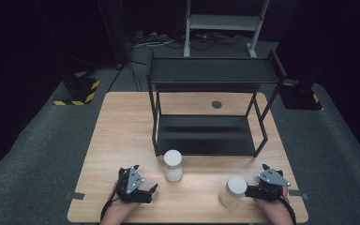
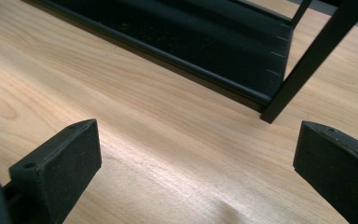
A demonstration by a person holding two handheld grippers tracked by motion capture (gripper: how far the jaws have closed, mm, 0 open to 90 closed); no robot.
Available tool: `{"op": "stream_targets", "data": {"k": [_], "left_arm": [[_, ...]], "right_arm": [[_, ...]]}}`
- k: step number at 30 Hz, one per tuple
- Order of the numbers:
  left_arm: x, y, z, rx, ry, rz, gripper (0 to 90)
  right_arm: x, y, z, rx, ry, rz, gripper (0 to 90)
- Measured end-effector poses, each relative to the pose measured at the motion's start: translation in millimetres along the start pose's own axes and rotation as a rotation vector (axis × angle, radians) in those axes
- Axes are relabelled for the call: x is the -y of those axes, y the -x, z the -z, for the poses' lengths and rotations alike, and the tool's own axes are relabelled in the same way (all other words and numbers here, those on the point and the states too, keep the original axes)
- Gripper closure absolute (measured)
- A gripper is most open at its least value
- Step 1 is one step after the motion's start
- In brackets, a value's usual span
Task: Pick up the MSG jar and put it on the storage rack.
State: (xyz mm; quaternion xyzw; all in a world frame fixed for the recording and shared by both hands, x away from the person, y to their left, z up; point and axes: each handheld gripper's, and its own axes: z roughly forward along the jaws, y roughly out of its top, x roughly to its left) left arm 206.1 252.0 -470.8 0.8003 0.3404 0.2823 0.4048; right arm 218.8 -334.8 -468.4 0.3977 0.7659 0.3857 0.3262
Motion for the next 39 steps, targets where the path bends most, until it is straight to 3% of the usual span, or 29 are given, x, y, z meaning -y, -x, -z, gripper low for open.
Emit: {"op": "stream_targets", "data": {"k": [12, 22, 31, 39], "left_arm": [[-0.4, -2.1, -0.4, 0.005, -0.003, 0.016, 0.9], [2.5, -9.8, 1.5, 0.046, 0.009, 0.037, 0.9], [12.7, -15.6, 6.3, 0.085, 0.079, 0.093, 0.4], [10.8, -18.1, 13.2, 0.105, 0.113, 0.129, 0.4]], "right_arm": [[-3.1, 0.9, -2.1, -0.009, -0.016, 0.016, 0.0], [-5.4, 0.1, -3.3, -0.003, -0.029, 0.014, 0.0], [-6.6, 0.1, -4.0, -0.001, -0.036, 0.011, 0.0], [-5.6, 1.0, -3.5, -0.003, -0.030, 0.005, 0.0]]}}
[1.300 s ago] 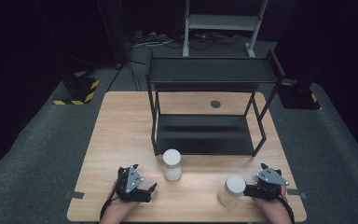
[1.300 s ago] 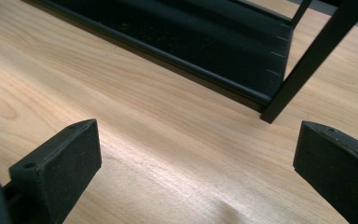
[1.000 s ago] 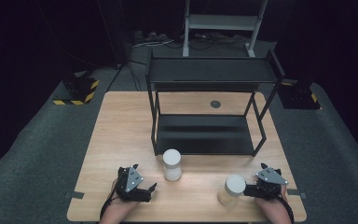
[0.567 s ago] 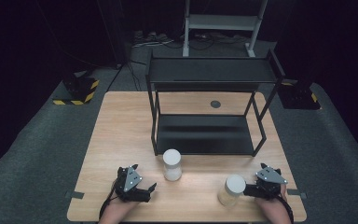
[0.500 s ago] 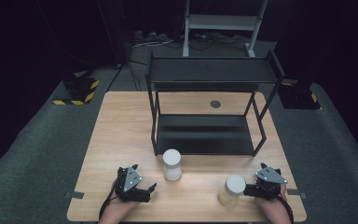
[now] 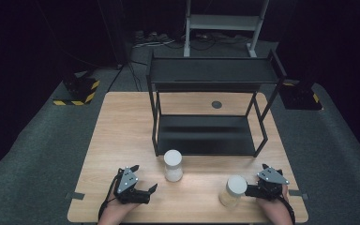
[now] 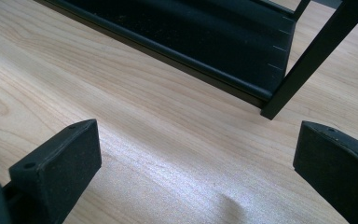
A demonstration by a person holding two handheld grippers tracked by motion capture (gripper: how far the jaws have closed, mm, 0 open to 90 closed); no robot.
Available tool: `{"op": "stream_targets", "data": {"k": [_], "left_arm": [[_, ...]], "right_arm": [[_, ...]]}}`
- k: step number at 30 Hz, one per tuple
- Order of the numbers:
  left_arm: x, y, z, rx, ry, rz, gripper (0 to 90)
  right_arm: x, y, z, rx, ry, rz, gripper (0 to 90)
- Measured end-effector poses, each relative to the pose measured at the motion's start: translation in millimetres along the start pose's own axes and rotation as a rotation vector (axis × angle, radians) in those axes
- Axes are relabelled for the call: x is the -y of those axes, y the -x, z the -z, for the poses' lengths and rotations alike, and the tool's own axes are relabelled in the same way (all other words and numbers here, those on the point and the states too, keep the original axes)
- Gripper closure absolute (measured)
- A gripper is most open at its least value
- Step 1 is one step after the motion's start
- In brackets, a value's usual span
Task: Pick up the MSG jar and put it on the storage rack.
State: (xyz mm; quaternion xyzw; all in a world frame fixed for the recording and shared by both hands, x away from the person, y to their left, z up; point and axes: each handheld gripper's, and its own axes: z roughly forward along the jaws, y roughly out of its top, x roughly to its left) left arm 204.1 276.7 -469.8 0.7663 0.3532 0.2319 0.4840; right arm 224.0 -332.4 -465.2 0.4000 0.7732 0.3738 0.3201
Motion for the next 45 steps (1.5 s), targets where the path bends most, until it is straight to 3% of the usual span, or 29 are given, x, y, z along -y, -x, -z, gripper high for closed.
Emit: {"op": "stream_targets", "data": {"k": [4, 15, 19, 29, 45], "left_arm": [[-3.8, 1.4, 7.9, 0.020, 0.050, 0.018, 0.4], [-15.2, 9.4, 12.3, 0.032, 0.093, 0.017, 0.4], [-19.5, 12.2, 8.9, 0.035, 0.111, -0.003, 0.4], [-31.4, 14.7, 0.9, 0.036, 0.136, 0.003, 0.4], [-47.7, 19.2, -17.1, 0.049, 0.142, -0.014, 0.4]], "right_arm": [[0.4, 0.0, 0.2, 0.000, 0.002, -0.002, 0.0], [0.4, -0.5, 0.3, 0.002, 0.002, -0.001, 0.0], [0.2, -0.3, 0.2, 0.001, 0.001, 0.000, 0.0], [1.1, 1.2, 0.6, -0.003, 0.006, -0.005, 0.0], [1.3, 0.6, 0.8, 0.000, 0.007, -0.005, 0.0]]}}
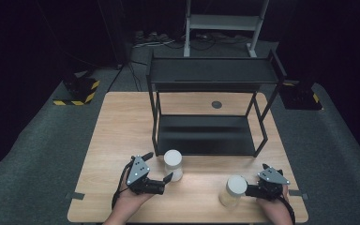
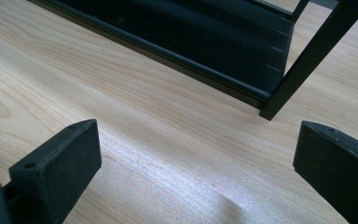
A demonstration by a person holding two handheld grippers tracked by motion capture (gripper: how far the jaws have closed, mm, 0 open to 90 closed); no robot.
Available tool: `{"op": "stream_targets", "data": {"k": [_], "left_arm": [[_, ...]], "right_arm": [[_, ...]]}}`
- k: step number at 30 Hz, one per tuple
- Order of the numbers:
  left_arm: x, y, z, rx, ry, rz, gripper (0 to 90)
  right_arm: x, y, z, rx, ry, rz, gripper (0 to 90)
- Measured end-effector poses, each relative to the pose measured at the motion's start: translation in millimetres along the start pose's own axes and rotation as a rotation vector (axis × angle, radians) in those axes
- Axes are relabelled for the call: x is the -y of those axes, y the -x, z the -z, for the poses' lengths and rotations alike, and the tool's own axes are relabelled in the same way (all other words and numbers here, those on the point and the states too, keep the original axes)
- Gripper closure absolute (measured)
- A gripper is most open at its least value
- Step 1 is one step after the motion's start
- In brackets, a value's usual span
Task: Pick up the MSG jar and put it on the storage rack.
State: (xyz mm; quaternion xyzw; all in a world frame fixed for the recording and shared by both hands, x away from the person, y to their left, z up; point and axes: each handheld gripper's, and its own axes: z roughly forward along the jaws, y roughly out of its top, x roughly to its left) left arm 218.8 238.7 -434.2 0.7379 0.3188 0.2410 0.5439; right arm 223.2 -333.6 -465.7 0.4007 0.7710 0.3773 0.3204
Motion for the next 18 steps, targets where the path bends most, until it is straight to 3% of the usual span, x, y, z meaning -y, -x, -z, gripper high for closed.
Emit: {"op": "stream_targets", "data": {"k": [18], "left_arm": [[6.0, 0.5, -23.9, 0.018, -0.006, 0.008, 0.4]], "right_arm": [[0.6, 1.9, 0.2, -0.008, 0.003, -0.008, 0.0]]}}
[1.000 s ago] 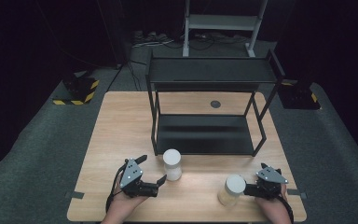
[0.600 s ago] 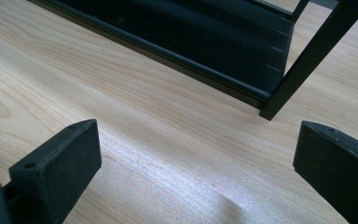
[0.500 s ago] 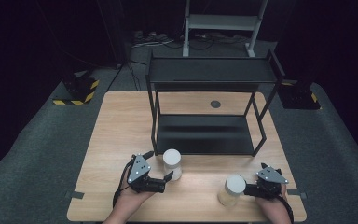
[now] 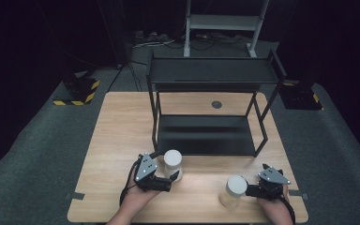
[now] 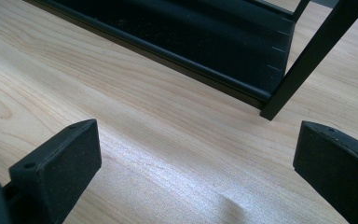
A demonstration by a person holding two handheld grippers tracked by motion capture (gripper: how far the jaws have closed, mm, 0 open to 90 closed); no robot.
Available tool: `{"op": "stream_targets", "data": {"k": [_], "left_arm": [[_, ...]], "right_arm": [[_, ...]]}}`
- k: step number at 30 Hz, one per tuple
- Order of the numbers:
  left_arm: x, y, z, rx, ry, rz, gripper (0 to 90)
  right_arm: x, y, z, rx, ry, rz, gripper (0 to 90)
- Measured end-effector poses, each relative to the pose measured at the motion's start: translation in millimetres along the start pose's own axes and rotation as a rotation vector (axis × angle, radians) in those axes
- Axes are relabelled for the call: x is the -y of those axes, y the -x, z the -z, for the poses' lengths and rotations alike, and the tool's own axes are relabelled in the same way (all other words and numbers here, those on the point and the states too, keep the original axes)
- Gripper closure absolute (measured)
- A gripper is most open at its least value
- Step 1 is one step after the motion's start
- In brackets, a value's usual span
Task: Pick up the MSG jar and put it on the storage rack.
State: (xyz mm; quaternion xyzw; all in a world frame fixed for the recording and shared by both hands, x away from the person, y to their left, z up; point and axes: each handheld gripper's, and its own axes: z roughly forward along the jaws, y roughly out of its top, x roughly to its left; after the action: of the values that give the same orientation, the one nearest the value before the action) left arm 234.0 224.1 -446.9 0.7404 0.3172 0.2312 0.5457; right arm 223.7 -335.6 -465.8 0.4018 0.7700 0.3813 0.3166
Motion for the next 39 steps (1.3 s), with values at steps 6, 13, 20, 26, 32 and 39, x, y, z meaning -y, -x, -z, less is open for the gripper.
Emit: {"op": "stream_targets", "data": {"k": [6, 13, 20, 26, 32, 39], "left_arm": [[4.1, 1.4, -6.1, -0.001, 0.004, -0.003, 0.5], [7.9, 0.5, -13.1, 0.001, 0.000, 0.015, 5.4], [12.3, -0.9, -19.9, 0.014, 0.000, 0.019, 12.7], [15.6, -1.0, -22.1, 0.010, 0.004, 0.025, 21.5], [20.6, -6.2, -21.9, 0.025, 0.012, 0.042, 31.1], [25.1, -4.5, -21.2, 0.022, 0.028, 0.029, 34.5]], "right_arm": [[-0.3, -0.3, -0.1, 0.000, -0.001, 0.006, 0.0], [-0.9, -0.1, -0.5, -0.003, -0.005, 0.011, 0.1], [-0.8, 0.5, -0.4, -0.005, -0.004, 0.006, 0.1], [-0.6, 1.0, -0.4, -0.007, -0.003, 0.005, 0.1], [-0.5, 1.4, -0.4, -0.008, -0.003, 0.003, 0.1], [-0.4, 1.8, -0.3, -0.009, -0.002, 0.000, 0.1]]}}
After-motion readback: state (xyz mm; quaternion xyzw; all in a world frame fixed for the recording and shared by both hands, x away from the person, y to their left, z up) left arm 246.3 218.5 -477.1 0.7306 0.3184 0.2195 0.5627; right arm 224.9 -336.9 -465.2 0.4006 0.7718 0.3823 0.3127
